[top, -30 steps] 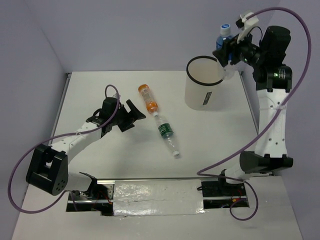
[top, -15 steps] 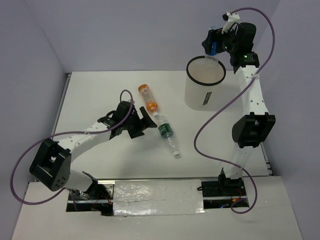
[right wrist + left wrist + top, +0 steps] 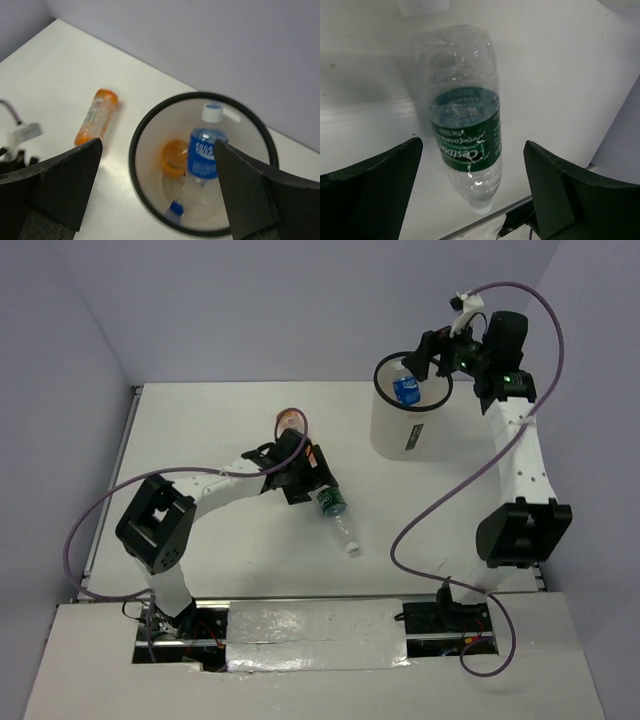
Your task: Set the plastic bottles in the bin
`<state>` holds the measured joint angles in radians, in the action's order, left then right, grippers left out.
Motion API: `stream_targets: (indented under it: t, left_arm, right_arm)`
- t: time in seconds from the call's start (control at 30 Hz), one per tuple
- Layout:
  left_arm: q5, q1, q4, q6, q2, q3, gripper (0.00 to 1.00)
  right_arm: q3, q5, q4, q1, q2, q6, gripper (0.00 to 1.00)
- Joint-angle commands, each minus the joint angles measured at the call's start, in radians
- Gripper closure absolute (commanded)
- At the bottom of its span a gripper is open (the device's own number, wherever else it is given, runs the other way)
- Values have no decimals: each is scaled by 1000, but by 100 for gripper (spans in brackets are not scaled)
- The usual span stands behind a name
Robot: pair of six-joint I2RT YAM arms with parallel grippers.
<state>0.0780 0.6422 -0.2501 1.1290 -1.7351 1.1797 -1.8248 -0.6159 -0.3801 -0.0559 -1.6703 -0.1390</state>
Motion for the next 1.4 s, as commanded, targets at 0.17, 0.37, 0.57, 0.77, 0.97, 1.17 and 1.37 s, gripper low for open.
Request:
stream_targets:
  t: [0.17,0.37,0.57,0.77,0.97,1.17,1.37]
  left_arm:
    - [-55,57,-41,2,-177,135,9]
    - [-158,79,-259,3,-319,310,19]
    - [-100,83,-198,-21,-301,261,45]
    - [11,83,-111,-109,-160,235,64]
    - [46,48,87,-228,60,256,72]
    - [229,-36,444,-273,97,376,78]
    - [206,-50,675,-285,-134,763,74]
  right_arm:
    - [412,-183,-43,-36,365,-100,0]
    - [532,-202,-51,-64,480,-77,0]
    - [576,-220,-46,-97,527,-50,0]
    - [558,-249,-46,-142,552,-16,0]
    - [532,-278,-71,-219,575,-10,0]
    - [544,-297,-88,-277,607,-27,0]
    - [567,-308,-85,-305,642,-19,0]
